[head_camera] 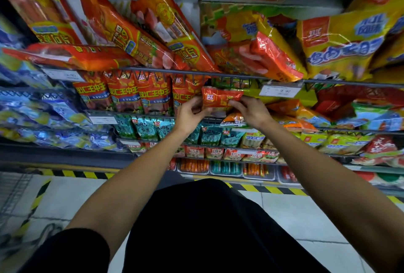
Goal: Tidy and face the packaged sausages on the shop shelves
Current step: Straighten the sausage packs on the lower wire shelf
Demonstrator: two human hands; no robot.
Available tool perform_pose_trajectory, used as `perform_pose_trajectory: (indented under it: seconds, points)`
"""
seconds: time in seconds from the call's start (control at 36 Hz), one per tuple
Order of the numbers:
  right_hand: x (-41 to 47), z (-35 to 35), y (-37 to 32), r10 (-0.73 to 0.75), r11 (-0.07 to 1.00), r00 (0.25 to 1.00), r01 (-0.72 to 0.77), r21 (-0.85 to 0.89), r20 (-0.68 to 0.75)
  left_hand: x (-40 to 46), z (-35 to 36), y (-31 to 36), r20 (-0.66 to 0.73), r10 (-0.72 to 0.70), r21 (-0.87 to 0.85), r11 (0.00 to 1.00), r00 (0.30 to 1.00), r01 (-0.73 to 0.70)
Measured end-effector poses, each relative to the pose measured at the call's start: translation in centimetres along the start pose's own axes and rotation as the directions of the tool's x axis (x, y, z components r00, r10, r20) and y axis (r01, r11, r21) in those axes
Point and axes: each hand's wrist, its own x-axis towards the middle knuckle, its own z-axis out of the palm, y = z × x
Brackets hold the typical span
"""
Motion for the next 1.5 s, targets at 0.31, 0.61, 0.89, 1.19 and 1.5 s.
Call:
perform_pose_trajectory:
  seconds: [0.31,0.61,0.89,1.19,1.5]
  points:
    - [1.8,0.9,0.5,0.022,1.000,0.999,-0.022,-0.008,-0.040,0.9,0.4,-0.4,-0.122,-0.005,0.056,0.998,0.992,0.012]
    - [3.1,1.4,0.2,0.137,0.989,0.990,-0.139,-0.049,-0.036,0.2,1.1,-3.5,0.036,0.450,0.624,0.687,0.892,-0.371]
    - [4.2,1.9,-1.4,0.143,0.987,0.987,-0.147,-0.061,-0.068,-1.1,-1.1,-5.4,0.211,0.409,0.801,0.448,0.888,-0.397]
    - [3.0,1.5,-1.0,0.114,0.993,0.993,-0.113,-0.047,0.027,1.3,-2.5,-4.7,0.142,0.354,0.811,0.494,0.924,-0.314]
    - [0.7,1.3,-0.9,0.143,0.969,0.986,-0.158,-0.188,-0.088,0.1,-1.1,-3.4,0.090,0.354,0.722,0.621,0.931,-0.306]
